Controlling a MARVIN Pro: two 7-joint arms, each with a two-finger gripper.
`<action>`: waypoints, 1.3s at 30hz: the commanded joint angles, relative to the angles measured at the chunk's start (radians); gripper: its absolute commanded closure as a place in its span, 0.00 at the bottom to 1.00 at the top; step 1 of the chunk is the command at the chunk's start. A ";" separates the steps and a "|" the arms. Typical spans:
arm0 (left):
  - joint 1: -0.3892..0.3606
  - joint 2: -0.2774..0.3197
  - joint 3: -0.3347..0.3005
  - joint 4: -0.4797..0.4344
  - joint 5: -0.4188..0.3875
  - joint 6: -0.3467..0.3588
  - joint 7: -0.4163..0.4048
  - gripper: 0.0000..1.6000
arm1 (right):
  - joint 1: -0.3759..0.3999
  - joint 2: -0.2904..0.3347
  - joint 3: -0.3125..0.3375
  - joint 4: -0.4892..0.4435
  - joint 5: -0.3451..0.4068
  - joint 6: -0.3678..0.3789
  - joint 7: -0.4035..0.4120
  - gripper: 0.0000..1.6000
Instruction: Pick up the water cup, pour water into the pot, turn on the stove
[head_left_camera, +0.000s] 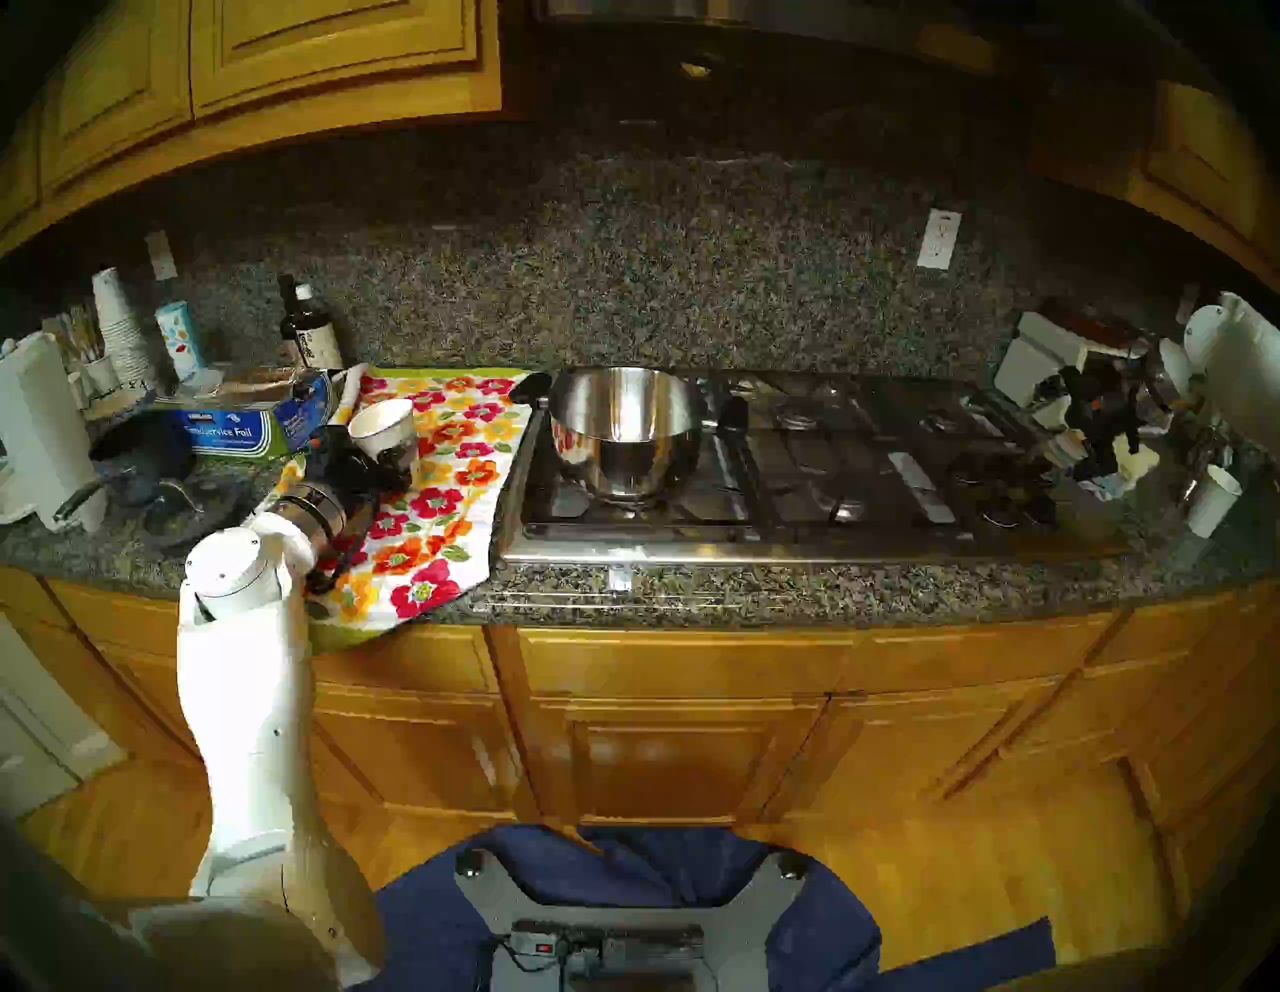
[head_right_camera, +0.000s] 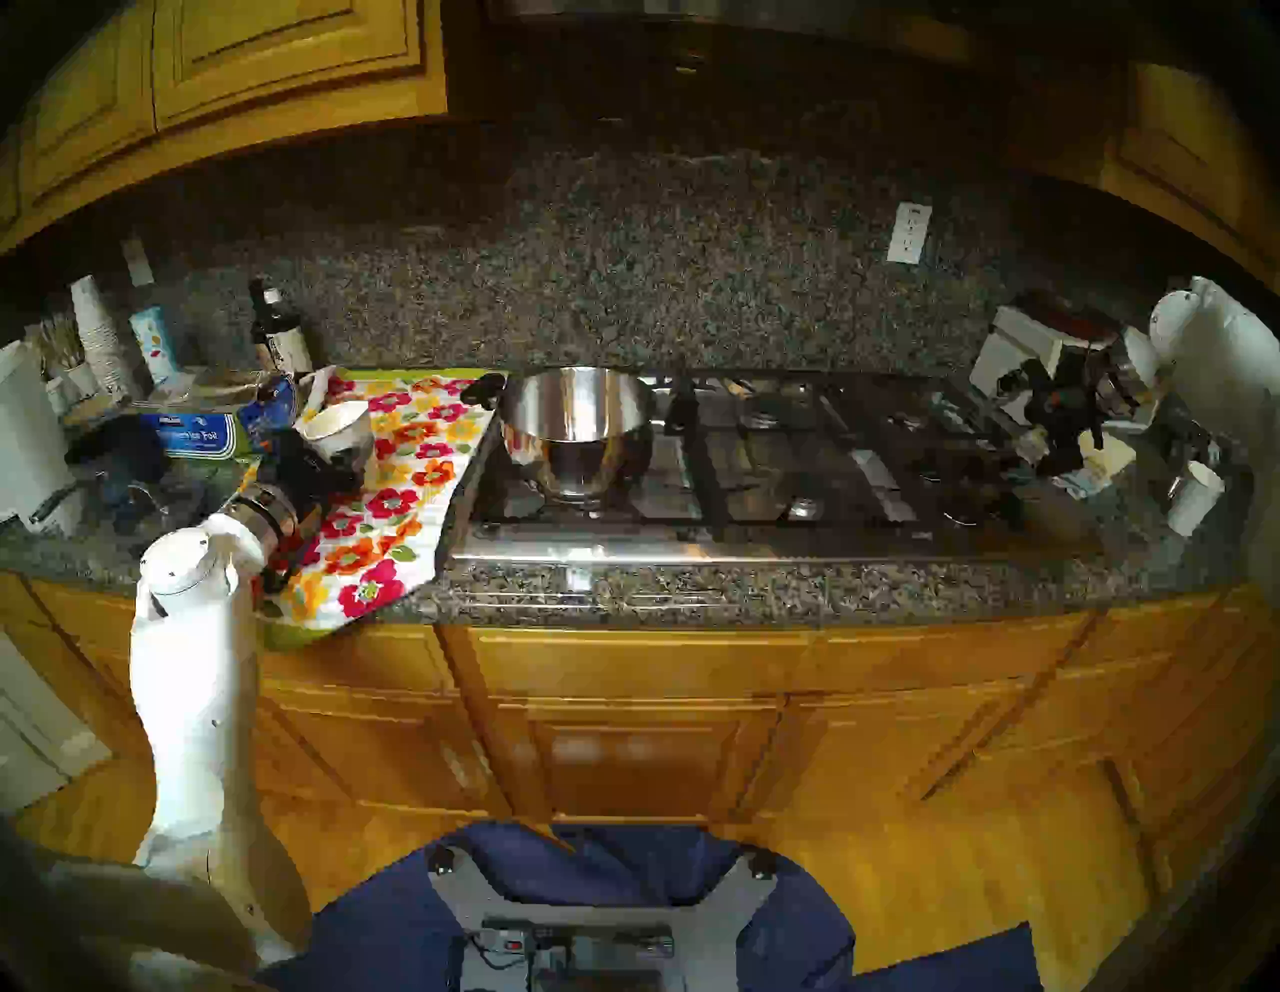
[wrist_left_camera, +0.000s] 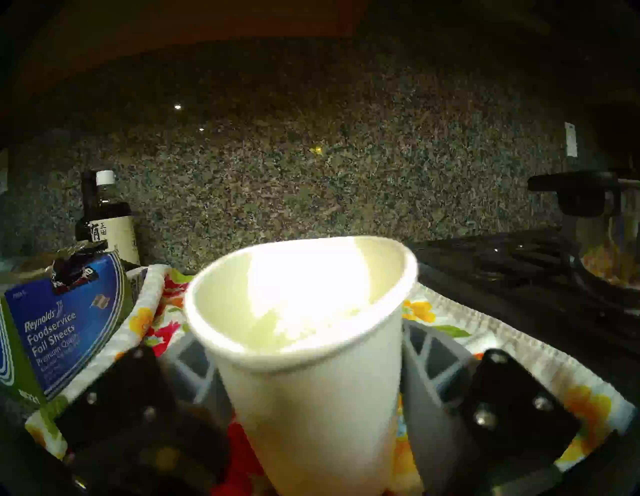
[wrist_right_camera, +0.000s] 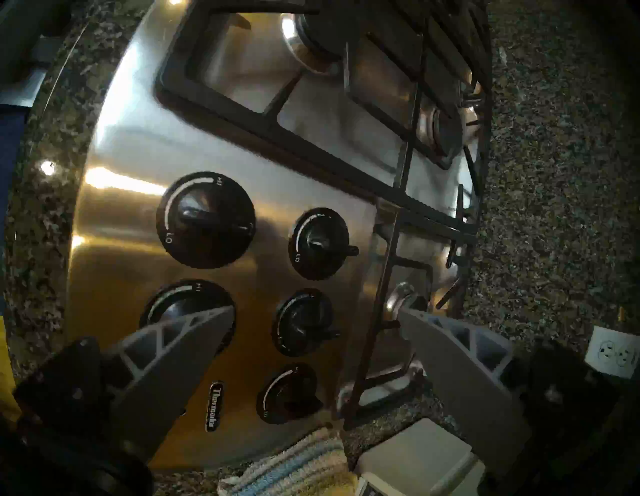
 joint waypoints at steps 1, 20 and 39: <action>-0.034 -0.004 0.016 0.003 -0.009 -0.018 -0.007 0.63 | 0.032 0.000 0.008 0.004 0.001 -0.002 0.004 0.00; -0.025 0.006 0.026 -0.110 0.011 0.032 -0.023 0.62 | 0.031 -0.001 0.008 0.006 0.001 -0.003 0.002 0.00; -0.033 0.040 0.051 -0.266 0.039 0.131 -0.050 0.62 | 0.029 -0.002 0.008 0.008 0.002 -0.003 0.001 0.00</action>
